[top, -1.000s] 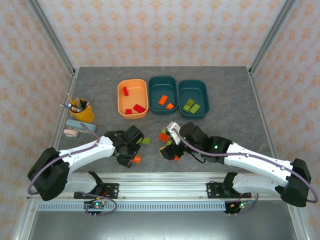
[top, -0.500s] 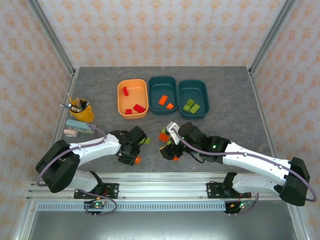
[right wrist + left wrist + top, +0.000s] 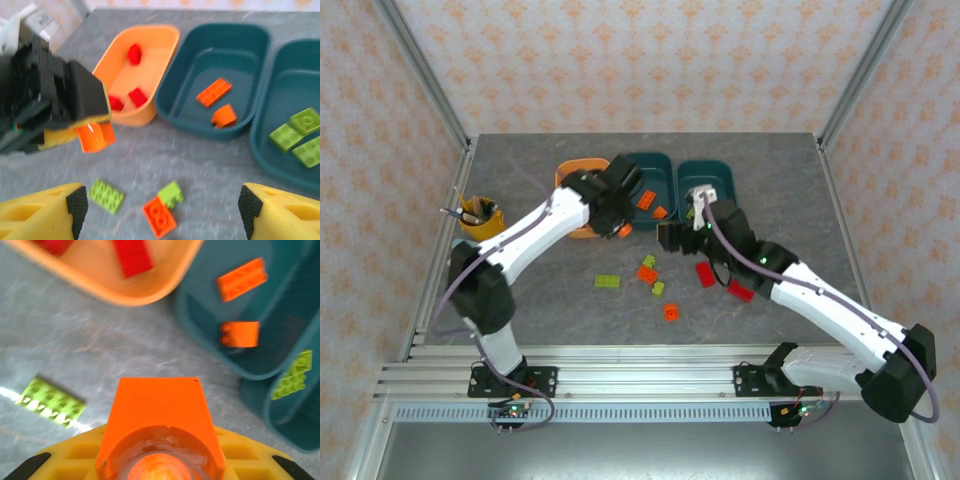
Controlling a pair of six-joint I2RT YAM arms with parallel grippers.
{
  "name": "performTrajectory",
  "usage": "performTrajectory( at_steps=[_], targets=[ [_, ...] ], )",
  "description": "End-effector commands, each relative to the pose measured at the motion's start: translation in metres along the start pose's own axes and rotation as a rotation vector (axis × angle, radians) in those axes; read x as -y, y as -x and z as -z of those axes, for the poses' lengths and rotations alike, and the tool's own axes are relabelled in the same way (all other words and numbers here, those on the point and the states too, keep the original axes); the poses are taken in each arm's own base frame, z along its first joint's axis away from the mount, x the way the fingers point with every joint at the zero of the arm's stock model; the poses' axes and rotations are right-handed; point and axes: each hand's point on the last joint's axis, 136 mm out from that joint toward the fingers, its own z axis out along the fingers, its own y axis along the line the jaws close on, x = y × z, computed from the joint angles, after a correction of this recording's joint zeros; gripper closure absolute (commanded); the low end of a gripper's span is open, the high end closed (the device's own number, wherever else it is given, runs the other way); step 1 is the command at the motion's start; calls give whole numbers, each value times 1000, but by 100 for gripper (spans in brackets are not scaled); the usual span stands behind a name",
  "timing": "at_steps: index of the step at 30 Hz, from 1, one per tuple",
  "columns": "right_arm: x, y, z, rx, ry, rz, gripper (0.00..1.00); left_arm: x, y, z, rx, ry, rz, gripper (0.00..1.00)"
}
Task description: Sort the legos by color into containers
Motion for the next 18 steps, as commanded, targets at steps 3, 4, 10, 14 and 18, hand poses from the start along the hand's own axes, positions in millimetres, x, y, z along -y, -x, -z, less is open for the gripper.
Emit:
performTrajectory(
  at_steps=[3, 4, 10, 14, 18],
  targets=[
    [32, 38, -23, 52, -84, -200, 21, 17, 25, -33, 24, 176, -325, 75],
    [38, 44, -26, 57, -95, -242, 21, 26, 29, -41, 30, 180, -353, 75],
    [74, 46, -51, -17, -128, -506, 22, 42, 47, -85, 35, 218, -388, 76],
    [85, 44, -58, -18, -121, -606, 22, 47, 57, -101, 60, 201, -375, 78],
    [93, 36, -62, -32, -133, -655, 22, 46, 57, -117, 63, 216, -373, 79]
  ],
)
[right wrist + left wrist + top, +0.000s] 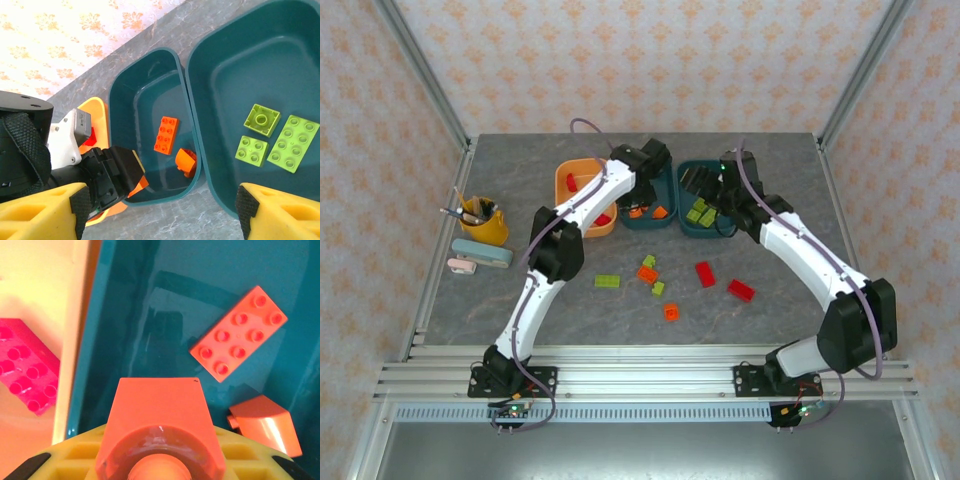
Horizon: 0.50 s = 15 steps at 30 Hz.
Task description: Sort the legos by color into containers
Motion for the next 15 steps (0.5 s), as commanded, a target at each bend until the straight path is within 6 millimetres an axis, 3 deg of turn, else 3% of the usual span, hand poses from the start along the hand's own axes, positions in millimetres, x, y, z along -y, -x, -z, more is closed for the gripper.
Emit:
performTrajectory(
  at_steps=[1, 7, 15],
  targets=[
    [2, -3, -3, -24, 14, -84, 22, -1, 13, 5, 57, 20, -17, 79],
    [9, -5, -7, -40, 1, -109, 22, -1, 7, -17, 39, 49, 22, 78],
    [11, -6, -13, -70, 25, -158, 22, 0, 4, -31, 28, 61, 67, 73]
  ],
)
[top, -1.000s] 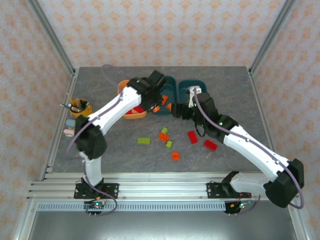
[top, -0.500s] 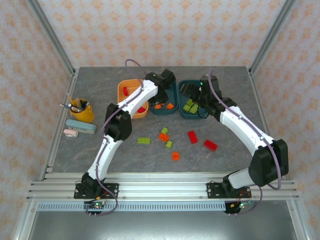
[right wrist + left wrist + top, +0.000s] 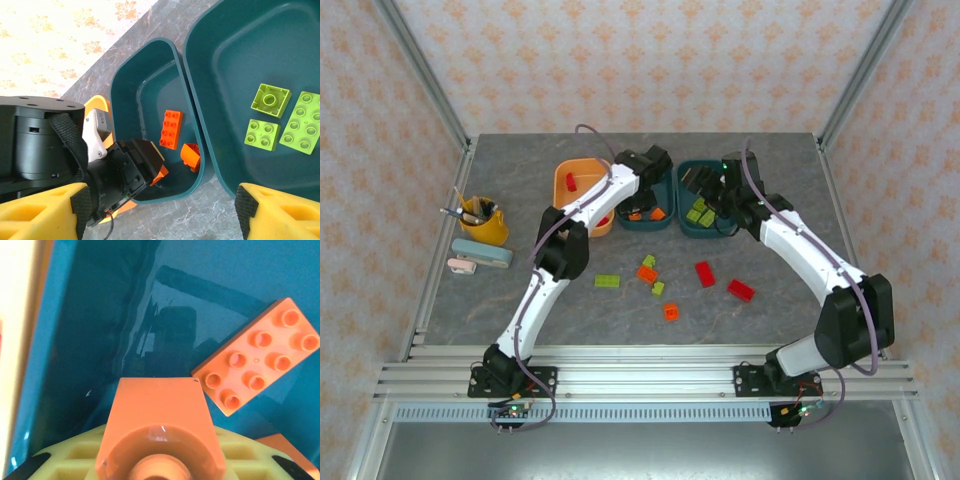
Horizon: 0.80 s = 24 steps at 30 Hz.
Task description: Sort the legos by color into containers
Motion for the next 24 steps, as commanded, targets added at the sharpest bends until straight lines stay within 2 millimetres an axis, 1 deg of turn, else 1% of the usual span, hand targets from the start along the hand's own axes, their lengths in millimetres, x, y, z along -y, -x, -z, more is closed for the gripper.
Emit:
performTrajectory(
  at_steps=[1, 7, 11, 14, 16, 20, 24],
  targets=[
    [5, 1, -5, -17, 15, -46, 22, 1, 7, 2, 35, 10, 45, 72],
    [6, 8, -5, -19, 20, -63, 22, 3, 3, -4, 12, 5, 76, 65],
    [5, 8, -5, -22, 22, -58, 22, 8, 3, -3, 3, -19, 91, 54],
    [6, 6, -5, -26, 19, -53, 22, 13, 6, 6, 9, -45, 103, 48],
    [6, 6, -4, -26, 18, -45, 22, 16, 10, 13, 18, -64, 111, 47],
    [7, 6, -2, -27, 13, -30, 22, 18, 19, 31, 45, -96, 136, 47],
    [7, 6, 2, -20, 11, -20, 22, 9, 25, 47, 74, -85, 167, 50]
  ],
)
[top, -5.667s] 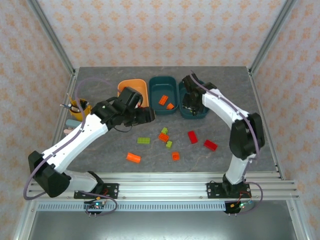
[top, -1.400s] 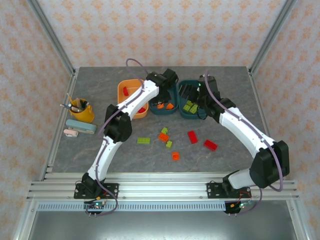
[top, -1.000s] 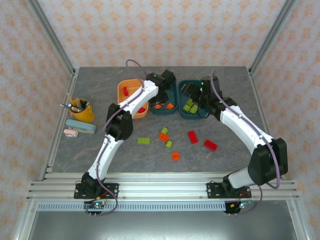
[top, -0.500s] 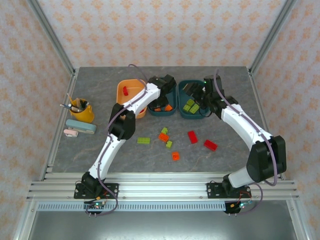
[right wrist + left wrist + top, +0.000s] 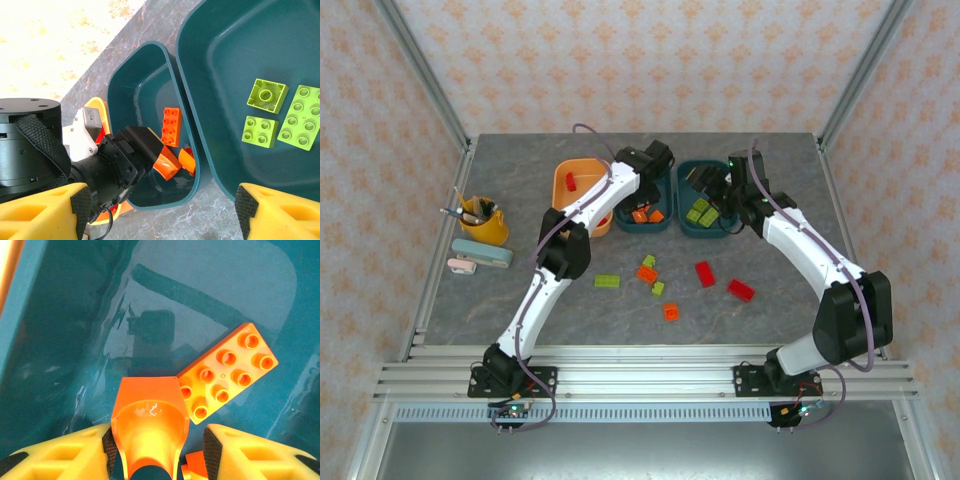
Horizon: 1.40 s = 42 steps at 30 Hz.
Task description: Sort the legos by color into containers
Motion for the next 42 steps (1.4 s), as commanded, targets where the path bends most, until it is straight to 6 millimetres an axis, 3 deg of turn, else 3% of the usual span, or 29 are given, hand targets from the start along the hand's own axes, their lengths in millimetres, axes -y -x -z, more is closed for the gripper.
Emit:
performTrajectory(
  at_steps=[1, 9, 14, 19, 23, 29, 37, 42],
  targets=[
    [-1, 1, 7, 8, 2, 27, 23, -4, 19, 41, 75, -19, 53, 50],
    [5, -4, 15, 9, -10, 35, 23, -15, 28, 49, 109, 13, 67, 51],
    [11, -8, 20, 11, -14, 27, 23, -19, 26, 38, 90, 35, 72, 46],
    [14, -11, 25, 12, -19, 30, 23, -21, 25, 43, 94, 42, 67, 55],
    [16, -11, 29, 19, -27, 42, 24, -18, 28, 69, 139, 13, 62, 61],
    [20, -15, 42, 17, -54, 127, 25, -25, 32, 132, 208, -53, 53, 58],
    [37, -35, 78, -15, -121, 286, 26, -87, 12, 200, 215, -116, -3, 45],
    [40, -55, 97, -44, -158, 362, 27, -135, -15, 214, 193, -129, -66, 37]
  ],
)
